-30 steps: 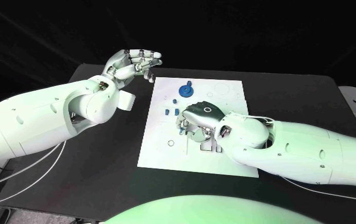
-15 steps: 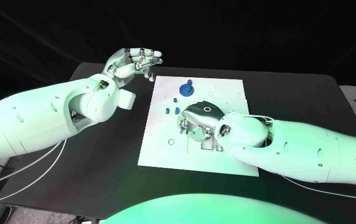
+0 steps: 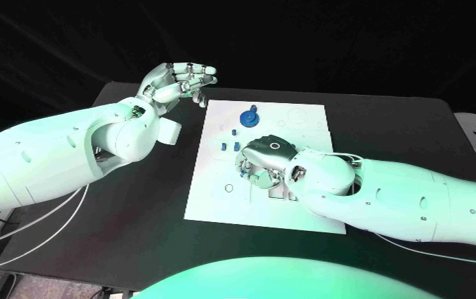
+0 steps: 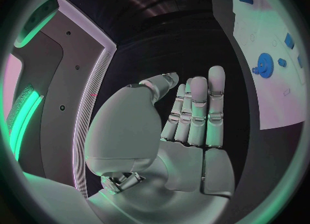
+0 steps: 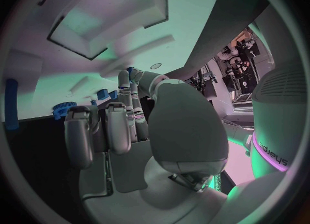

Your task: Assemble the parts on the task board

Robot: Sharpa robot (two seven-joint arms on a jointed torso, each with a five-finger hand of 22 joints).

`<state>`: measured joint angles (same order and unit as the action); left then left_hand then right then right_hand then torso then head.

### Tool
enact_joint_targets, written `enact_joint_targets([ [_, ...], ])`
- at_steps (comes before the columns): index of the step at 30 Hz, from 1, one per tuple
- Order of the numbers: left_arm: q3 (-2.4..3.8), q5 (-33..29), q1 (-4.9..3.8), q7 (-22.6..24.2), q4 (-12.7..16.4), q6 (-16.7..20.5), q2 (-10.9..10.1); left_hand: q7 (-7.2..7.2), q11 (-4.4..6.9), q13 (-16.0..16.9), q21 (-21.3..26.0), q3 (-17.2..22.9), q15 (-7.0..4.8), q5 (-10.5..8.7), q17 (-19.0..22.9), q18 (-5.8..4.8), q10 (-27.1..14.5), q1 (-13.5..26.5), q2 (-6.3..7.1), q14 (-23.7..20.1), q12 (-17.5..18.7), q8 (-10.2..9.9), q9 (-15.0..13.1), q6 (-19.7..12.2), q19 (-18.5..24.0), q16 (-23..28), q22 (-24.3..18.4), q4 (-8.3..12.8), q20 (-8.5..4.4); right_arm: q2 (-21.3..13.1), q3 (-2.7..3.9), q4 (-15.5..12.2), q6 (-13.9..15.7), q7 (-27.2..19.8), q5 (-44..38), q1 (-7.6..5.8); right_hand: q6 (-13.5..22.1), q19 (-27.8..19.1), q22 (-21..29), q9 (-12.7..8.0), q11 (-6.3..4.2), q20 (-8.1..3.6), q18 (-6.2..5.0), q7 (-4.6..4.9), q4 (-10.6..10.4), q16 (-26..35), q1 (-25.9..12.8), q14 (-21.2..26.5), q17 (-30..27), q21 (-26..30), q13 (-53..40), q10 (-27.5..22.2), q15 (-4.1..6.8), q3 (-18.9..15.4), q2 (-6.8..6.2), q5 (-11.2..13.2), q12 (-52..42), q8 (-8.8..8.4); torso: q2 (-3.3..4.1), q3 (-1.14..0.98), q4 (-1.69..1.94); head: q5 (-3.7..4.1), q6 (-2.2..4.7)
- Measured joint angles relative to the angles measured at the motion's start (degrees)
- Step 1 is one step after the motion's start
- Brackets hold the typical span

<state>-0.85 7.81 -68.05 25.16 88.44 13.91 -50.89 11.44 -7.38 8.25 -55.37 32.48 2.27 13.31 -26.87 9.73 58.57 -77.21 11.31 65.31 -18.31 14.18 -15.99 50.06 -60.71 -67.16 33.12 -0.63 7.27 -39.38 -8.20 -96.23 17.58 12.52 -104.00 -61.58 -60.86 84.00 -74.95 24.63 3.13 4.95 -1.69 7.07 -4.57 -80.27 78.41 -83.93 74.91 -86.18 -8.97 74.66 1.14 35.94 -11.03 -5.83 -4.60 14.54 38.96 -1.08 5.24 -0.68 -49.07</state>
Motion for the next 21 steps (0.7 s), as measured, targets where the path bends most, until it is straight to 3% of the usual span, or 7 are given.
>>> enact_joint_targets([
  [10,0.00,0.0,-0.01,0.0,0.0,0.0,0.0,0.00,0.03,0.0,0.0,0.0,0.00,0.00,0.0,0.00,0.0,-0.1,-0.07,0.0,0.0,0.0,0.0,0.0,0.0,0.0,0.0,0.0,0.00,0.5,-0.06,0.2,-1.1,0.2,-0.2,0.03,0.7,0.0,0.0,0.2,0.24,0.00,0.00,0.32,-0.4,0.0,-1.6,0.0,0.0,0.9,-0.1,-1.1,0.00,-0.4,-0.51,0.7,0.8,-0.21,-0.03,0.03,0.02,0.08,-0.09],
  [15,0.00,0.0,-0.01,-0.1,0.1,0.0,-0.1,0.00,0.21,0.0,0.0,0.0,0.00,0.00,0.0,0.00,-0.2,-0.2,-0.23,0.0,0.0,0.0,0.1,0.0,0.0,0.0,0.0,0.0,0.00,0.5,-0.11,0.3,-1.4,0.2,-0.3,0.03,4.3,0.0,0.0,-0.9,1.57,0.44,-0.01,1.80,-1.6,0.4,-4.4,-0.1,0.0,2.3,0.0,-4.6,-0.99,-0.6,-2.18,1.7,0.8,-2.68,-0.04,0.03,0.02,0.11,-0.10],
  [18,0.00,0.0,-0.01,-0.1,0.1,0.0,-0.1,0.00,0.21,0.0,0.0,0.0,0.00,0.00,0.0,0.00,-0.2,-0.2,-0.23,0.0,0.0,0.0,0.1,0.0,0.0,0.0,0.0,0.0,0.00,0.2,-0.14,0.0,-1.3,0.3,-0.4,0.04,6.8,0.0,0.0,-1.5,2.10,0.83,-0.02,2.02,-1.9,0.9,-4.7,0.0,0.0,3.4,0.8,-7.1,-1.24,-0.9,-3.53,2.0,0.9,-4.27,-0.04,0.03,-0.01,0.10,-0.10],
  [21,0.00,0.0,-0.01,-0.1,0.1,0.0,-0.1,0.00,0.21,0.0,0.0,0.0,0.00,0.00,0.0,0.00,-0.2,-0.2,-0.23,0.0,0.0,0.0,0.1,0.0,0.0,0.0,0.0,0.0,0.00,-0.3,-0.18,-0.4,-1.1,0.4,-0.6,0.07,7.4,0.0,0.0,-1.7,2.26,0.83,-0.02,2.04,-2.0,0.9,-4.9,0.0,-0.2,3.8,1.0,-7.9,-1.23,-1.0,-3.72,2.0,1.1,-4.72,-0.05,0.03,-0.01,0.10,-0.08],
])
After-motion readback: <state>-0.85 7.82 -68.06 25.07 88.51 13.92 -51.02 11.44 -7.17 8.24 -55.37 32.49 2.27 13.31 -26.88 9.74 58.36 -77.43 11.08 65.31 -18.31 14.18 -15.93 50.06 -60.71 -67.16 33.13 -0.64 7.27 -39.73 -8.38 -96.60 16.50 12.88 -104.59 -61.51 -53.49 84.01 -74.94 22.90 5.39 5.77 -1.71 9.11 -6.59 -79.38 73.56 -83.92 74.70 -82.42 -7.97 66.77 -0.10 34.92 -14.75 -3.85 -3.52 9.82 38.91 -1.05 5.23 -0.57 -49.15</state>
